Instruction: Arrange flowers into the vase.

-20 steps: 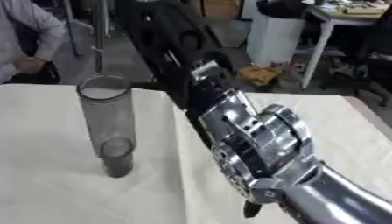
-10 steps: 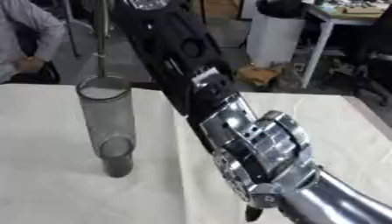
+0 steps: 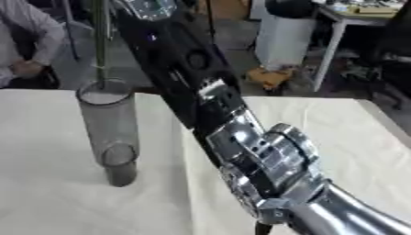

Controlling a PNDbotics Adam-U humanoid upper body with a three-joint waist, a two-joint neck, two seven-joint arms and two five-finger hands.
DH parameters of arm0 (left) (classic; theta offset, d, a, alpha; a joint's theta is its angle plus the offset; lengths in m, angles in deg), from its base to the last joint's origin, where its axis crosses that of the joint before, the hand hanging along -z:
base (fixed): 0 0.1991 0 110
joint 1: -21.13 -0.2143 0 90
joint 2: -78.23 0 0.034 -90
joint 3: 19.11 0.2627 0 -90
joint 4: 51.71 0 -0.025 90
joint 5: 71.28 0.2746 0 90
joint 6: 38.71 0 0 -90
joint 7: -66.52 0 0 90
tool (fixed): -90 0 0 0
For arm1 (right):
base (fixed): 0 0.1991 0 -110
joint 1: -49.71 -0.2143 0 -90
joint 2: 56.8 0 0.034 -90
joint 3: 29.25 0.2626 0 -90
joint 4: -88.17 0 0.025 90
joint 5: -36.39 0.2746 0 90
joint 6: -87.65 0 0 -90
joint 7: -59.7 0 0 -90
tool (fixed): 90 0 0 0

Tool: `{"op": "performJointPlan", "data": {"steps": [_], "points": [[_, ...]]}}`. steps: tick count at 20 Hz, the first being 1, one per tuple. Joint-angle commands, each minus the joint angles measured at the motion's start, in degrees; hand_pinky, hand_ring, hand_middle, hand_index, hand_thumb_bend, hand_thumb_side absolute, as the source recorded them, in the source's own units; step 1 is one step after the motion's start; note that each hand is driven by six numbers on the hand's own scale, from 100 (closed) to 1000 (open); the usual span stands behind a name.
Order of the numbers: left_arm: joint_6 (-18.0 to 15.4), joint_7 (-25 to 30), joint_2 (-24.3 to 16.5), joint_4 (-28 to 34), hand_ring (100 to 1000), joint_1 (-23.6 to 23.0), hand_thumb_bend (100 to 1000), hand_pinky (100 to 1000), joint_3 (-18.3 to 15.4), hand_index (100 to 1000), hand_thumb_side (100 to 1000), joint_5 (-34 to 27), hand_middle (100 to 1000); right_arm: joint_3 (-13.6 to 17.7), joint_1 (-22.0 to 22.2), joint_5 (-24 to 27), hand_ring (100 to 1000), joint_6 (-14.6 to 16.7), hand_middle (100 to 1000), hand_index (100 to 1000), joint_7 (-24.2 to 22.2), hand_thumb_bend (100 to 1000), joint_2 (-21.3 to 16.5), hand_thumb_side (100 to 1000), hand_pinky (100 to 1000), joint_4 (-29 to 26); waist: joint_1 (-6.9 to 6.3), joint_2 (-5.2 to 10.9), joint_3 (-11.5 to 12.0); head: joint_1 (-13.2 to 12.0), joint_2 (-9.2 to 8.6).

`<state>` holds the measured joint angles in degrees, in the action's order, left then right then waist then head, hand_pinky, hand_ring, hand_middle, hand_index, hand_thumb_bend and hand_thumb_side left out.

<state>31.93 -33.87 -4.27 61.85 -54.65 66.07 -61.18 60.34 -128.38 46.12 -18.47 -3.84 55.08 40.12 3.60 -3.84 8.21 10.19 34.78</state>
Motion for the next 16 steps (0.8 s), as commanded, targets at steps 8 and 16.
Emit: {"op": "performJointPlan", "data": {"steps": [8, 16], "points": [[0.10, -0.05, 0.01, 1.03, 615, 0.55, 100, 561, -0.04, 908, 1000, -0.16, 855, -0.95, 0.52, -0.14, 141, 0.01, 100, 514, -0.94, 100, 0.08, 212, 100, -2.89, -0.94, 0.61, 0.16, 0.42, 0.35], [0.17, -0.07, 0.20, 1.03, 614, 0.57, 100, 560, -0.09, 908, 1000, -0.19, 854, -1.52, 1.97, -0.84, 143, 0.10, 100, 513, -1.57, 100, 0.38, 205, 100, -3.98, -1.07, 0.26, 0.31, 0.54, 0.05]]}}
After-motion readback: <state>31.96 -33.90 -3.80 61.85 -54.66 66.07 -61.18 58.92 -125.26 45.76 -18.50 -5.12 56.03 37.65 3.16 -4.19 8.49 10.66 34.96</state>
